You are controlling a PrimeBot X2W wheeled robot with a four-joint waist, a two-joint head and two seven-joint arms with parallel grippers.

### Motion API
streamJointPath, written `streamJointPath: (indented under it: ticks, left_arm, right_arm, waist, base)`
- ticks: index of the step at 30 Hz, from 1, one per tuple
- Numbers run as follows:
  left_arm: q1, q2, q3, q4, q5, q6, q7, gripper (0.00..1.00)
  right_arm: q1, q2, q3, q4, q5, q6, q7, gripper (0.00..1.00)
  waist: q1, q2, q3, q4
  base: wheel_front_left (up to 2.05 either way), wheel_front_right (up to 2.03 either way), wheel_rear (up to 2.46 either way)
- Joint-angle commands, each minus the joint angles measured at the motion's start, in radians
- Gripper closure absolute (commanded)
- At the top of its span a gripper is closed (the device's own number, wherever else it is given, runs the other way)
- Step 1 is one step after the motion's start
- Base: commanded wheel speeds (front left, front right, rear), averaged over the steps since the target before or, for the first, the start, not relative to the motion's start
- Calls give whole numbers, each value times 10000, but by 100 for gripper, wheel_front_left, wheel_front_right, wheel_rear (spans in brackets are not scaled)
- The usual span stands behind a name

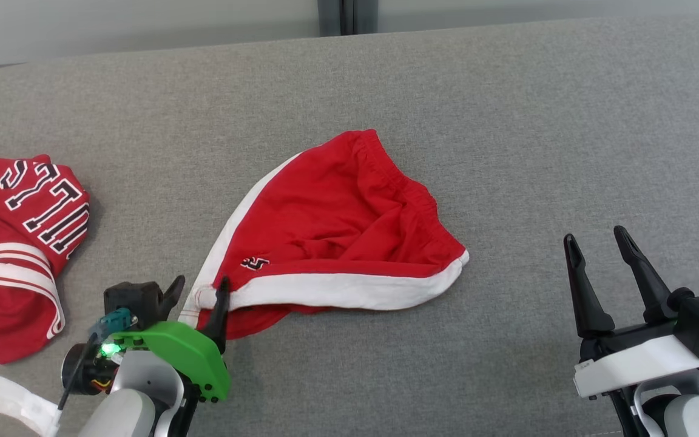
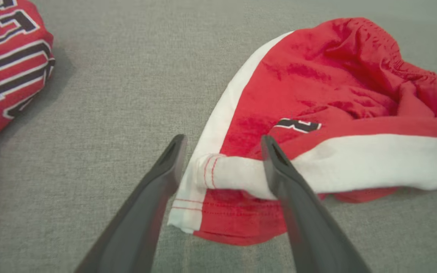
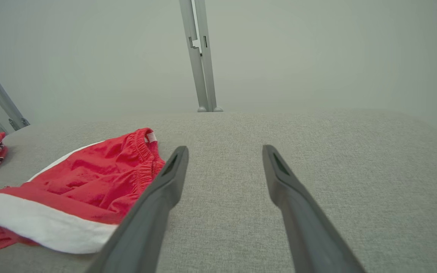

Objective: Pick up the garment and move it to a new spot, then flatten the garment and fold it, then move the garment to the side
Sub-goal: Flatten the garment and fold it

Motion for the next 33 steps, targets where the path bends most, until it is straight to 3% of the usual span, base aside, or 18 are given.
streamJointPath:
  ticks: [1,6,10,12,13,14,15,22,33]
  left_arm:
    - [-185,-34,13,127,-149,-75,100,0]
    - [-261,-56,-211,539,-492,-332,855,0]
    - [-56,-67,-327,511,-492,-231,993,0]
    - [58,-64,-380,404,-478,-183,1011,23]
    - [74,-43,-382,335,-427,-147,978,64]
    - [80,-42,-377,270,-397,-97,945,90]
    - [93,-20,-388,195,-360,-85,944,100]
    - [-5,225,-290,-722,76,287,549,100]
    - [-330,128,-451,-1491,339,413,383,100]
  right_arm:
    - [-148,-42,27,36,44,1,-70,0]
    - [-281,-62,76,162,82,1,-155,0]
    - [-330,-60,79,267,94,1,-198,0]
    - [-337,-37,36,305,94,1,-222,0]
    - [-344,-25,24,330,92,1,-239,0]
    - [-341,-19,22,356,96,1,-232,0]
    - [-345,-14,21,383,96,1,-223,0]
    - [-549,-239,426,605,193,1,2,0]
    - [-1638,-1008,2744,2262,732,1,341,0]
  waist:
    - [0,0,198,-87]
    - [0,0,360,-157]
    - [0,0,420,-179]
    - [0,0,433,-156]
    - [0,0,438,-137]
    - [0,0,438,-117]
    - [0,0,436,-97]
    - [0,0,514,185]
    - [0,0,1098,837]
  base:
    - [0,0,0]
    - [0,0,0]
    - [0,0,0]
    - [0,0,0]
    - [0,0,0]
    - [0,0,0]
    - [0,0,0]
    - [0,0,0]
    - [0,0,0]
